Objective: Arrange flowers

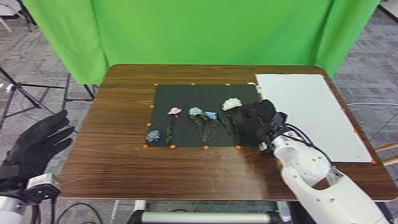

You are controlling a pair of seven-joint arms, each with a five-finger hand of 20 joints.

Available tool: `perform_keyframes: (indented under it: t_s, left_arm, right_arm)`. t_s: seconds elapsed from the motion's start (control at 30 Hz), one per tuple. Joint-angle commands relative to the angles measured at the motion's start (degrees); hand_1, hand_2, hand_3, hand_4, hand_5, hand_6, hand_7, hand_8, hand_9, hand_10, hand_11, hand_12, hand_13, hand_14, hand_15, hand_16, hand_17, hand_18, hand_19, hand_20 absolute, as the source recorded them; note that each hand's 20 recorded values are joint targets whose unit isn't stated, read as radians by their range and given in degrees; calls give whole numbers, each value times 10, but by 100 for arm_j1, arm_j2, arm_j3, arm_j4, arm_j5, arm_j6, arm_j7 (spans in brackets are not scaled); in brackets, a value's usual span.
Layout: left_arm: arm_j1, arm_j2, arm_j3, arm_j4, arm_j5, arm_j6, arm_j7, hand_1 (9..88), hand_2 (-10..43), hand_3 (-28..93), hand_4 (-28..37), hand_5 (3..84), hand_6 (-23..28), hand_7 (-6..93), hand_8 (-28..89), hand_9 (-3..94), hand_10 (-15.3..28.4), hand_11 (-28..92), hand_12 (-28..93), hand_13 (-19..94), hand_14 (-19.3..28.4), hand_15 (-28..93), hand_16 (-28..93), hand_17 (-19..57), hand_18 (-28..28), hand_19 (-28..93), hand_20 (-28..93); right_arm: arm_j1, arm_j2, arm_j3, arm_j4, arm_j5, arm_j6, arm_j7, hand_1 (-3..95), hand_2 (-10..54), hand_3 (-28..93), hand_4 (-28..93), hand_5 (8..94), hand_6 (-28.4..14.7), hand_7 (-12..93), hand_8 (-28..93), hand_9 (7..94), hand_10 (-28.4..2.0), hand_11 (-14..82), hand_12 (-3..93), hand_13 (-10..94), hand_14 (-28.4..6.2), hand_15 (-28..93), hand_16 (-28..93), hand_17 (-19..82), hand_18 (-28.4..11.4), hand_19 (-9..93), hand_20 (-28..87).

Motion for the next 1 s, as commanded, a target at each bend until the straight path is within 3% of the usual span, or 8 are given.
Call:
perform_keyframes:
  t_s: [0.03,0.2,0.3,0.57,0.7,0.83,0.9,1.0]
  left_arm:
    - [56,-18,-25,-10,11,-24,-35,240,-8,715,-282,262,24,238,-115,214,101,185,172,170,123,241,50,-103,182,393,97]
    - [80,-46,-34,-20,8,-29,-41,240,-10,715,-283,264,24,237,-116,216,102,185,172,172,124,243,48,-102,183,394,95]
    - [79,-45,-41,-20,8,-27,-54,240,-8,715,-283,262,24,237,-115,214,102,184,171,171,123,241,48,-103,182,394,95]
    - [53,-53,-18,-20,14,-31,-38,240,-8,716,-283,262,24,238,-116,213,101,184,173,170,123,239,50,-104,182,394,95]
    - [35,-49,-20,-19,15,-35,-23,240,-8,716,-282,262,24,237,-115,213,101,184,173,170,123,239,50,-104,182,394,95]
    - [-28,-32,36,-16,71,-34,-3,241,-10,716,-282,263,24,236,-114,214,100,184,173,172,123,239,49,-103,183,394,94]
    - [-73,-39,82,-25,112,-15,13,241,-11,718,-282,265,24,235,-114,215,101,184,172,171,123,239,48,-102,183,393,94]
    - [-171,-112,99,-71,380,-147,-100,241,-10,718,-282,258,23,234,-114,205,99,180,171,162,120,232,47,-103,183,391,92]
  right_arm:
    - [-268,52,191,-170,-139,-249,-202,422,-95,851,-279,517,17,623,24,656,-63,336,491,762,10,428,382,265,-158,713,422]
    - [-324,41,297,-196,-43,-216,-356,353,-95,881,-282,486,12,545,-7,576,-82,419,374,718,-12,480,320,238,-165,704,434]
    - [-351,20,342,-256,75,-200,-375,304,-95,889,-277,483,13,492,-200,548,-90,417,278,707,-24,504,252,228,-169,701,437]
    - [-519,11,570,-603,452,-221,-391,242,-95,876,-281,452,-6,457,-205,517,-99,381,259,689,-36,519,237,213,-181,702,446]
    - [-777,-30,1036,-959,1417,-332,-353,205,-79,864,-266,449,-15,428,-191,508,-108,358,258,679,-48,525,232,205,-189,700,452]
    - [-1089,-316,1980,-1341,3276,-1199,-524,189,-22,888,-250,391,-16,389,-181,431,-117,297,250,513,-74,482,200,104,-199,563,403]
    - [-1190,-534,2448,-1396,4492,-1725,-605,190,4,898,-241,363,-10,361,-176,401,-121,236,255,412,-79,362,217,58,-201,484,328]
    - [-1341,-897,2998,-1454,6304,-2320,-335,188,13,899,-233,339,-10,296,-154,366,-122,153,254,329,-95,196,280,32,-198,427,267]
